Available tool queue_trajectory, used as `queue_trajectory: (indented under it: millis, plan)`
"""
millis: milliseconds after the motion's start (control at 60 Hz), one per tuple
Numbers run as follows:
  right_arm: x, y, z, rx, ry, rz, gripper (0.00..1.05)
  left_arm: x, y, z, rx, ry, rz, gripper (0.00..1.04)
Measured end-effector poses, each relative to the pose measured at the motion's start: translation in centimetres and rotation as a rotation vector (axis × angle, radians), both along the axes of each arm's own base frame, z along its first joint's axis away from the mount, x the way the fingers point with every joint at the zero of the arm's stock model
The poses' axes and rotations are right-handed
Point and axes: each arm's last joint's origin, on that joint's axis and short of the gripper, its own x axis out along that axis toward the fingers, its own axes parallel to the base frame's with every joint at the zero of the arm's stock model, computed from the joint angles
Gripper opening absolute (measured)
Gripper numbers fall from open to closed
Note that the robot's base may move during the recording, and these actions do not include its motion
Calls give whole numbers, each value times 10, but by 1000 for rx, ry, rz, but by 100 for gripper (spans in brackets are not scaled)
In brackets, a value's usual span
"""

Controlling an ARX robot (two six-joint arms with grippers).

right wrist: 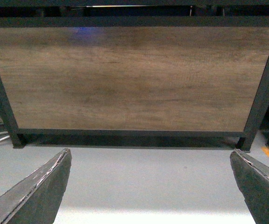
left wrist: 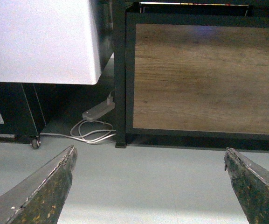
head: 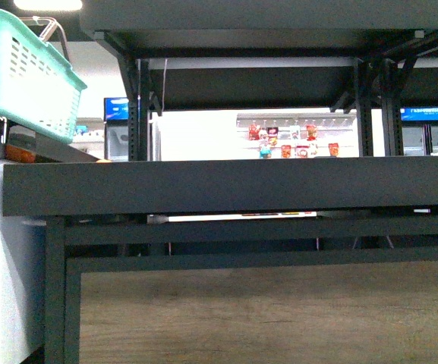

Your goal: Pick lemon from shelf

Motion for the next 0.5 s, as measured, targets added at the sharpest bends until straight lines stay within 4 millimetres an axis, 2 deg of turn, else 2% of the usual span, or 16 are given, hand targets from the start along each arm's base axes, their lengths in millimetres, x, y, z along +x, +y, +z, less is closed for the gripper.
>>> queue_trajectory:
  millis: [500]
  plan:
    - [0, 0, 0, 0, 0, 0, 102, 0, 0, 0, 0, 0, 0, 97]
